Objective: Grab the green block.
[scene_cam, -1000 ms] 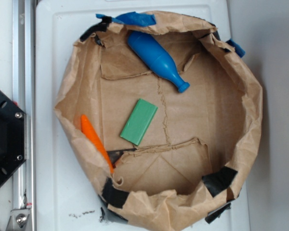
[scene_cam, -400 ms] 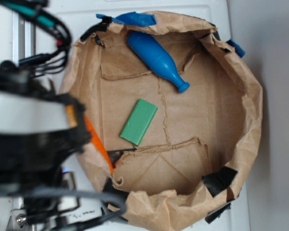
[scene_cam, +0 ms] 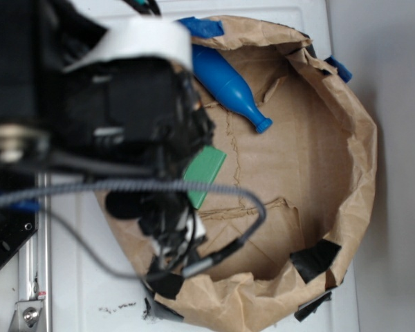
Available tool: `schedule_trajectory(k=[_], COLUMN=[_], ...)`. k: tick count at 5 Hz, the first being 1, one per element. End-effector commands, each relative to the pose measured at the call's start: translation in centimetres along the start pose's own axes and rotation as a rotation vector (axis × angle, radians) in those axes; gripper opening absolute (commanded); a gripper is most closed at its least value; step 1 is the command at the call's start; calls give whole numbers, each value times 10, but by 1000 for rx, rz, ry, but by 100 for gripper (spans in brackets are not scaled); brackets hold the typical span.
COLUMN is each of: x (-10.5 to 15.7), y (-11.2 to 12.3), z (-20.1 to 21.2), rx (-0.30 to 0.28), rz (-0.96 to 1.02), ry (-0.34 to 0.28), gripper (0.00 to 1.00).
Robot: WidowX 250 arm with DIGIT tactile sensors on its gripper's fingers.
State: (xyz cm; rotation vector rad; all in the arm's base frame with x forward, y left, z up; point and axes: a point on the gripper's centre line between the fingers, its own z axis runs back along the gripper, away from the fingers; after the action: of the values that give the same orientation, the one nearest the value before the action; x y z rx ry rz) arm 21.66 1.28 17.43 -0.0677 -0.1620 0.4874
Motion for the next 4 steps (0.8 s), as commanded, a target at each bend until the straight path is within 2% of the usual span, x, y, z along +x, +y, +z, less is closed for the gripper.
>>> schedule_trajectory(k=[1,4], x=[26,12], y=[27,38], z=[-37,-86], rx=[17,-6], rz=[128,263], ry=[-89,-44], gripper=[100,100])
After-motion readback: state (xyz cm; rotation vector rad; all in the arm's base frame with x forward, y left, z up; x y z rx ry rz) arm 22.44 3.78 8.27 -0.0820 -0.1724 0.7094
